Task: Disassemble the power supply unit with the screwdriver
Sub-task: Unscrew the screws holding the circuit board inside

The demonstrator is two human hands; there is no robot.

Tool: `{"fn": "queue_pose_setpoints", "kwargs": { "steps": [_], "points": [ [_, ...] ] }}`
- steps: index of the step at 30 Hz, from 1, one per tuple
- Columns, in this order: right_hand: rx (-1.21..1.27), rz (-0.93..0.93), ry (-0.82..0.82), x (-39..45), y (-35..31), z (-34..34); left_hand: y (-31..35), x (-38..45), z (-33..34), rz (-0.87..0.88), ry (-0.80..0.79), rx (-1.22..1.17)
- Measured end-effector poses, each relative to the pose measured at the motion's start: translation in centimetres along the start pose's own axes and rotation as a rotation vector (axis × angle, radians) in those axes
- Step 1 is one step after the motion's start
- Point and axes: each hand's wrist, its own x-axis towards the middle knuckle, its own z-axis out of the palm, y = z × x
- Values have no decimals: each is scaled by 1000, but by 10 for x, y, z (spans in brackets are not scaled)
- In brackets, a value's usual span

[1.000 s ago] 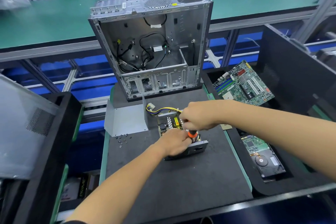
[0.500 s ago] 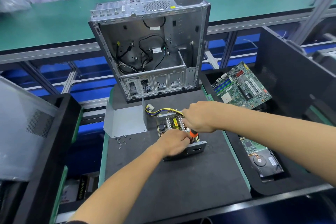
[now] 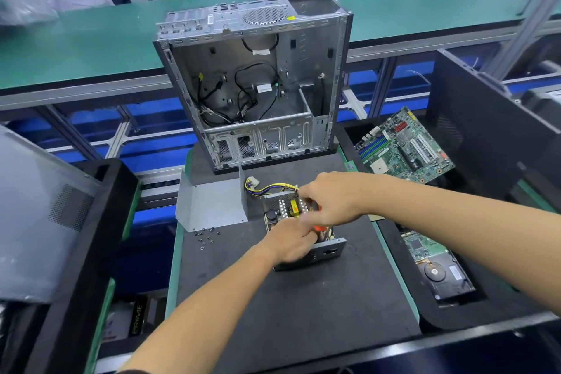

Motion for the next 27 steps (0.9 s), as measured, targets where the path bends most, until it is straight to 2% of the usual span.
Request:
{"fn": "queue_pose_setpoints", "kwargs": {
  "steps": [3, 9, 14, 16, 19, 22, 27],
  "points": [
    [-140, 66, -5, 5, 0, 1, -1, 1, 1, -22, -6, 23],
    [27, -113, -76, 1, 2, -2, 0, 2, 1, 5, 4, 20],
    [138, -137, -103, 0, -1, -4, -1, 2, 1, -8, 9, 17],
    [70, -117, -65, 1, -4, -1, -1, 1, 0, -6, 4, 0],
    [-197, 12, -1, 4, -9, -2, -1, 1, 0, -17, -17, -1],
    [-333, -22, -14, 9, -12, -1, 0, 1, 0, -28, -10, 22],
    [-55, -92, -66, 7, -7, -2, -1, 2, 1, -25, -10, 50]
  ]
}}
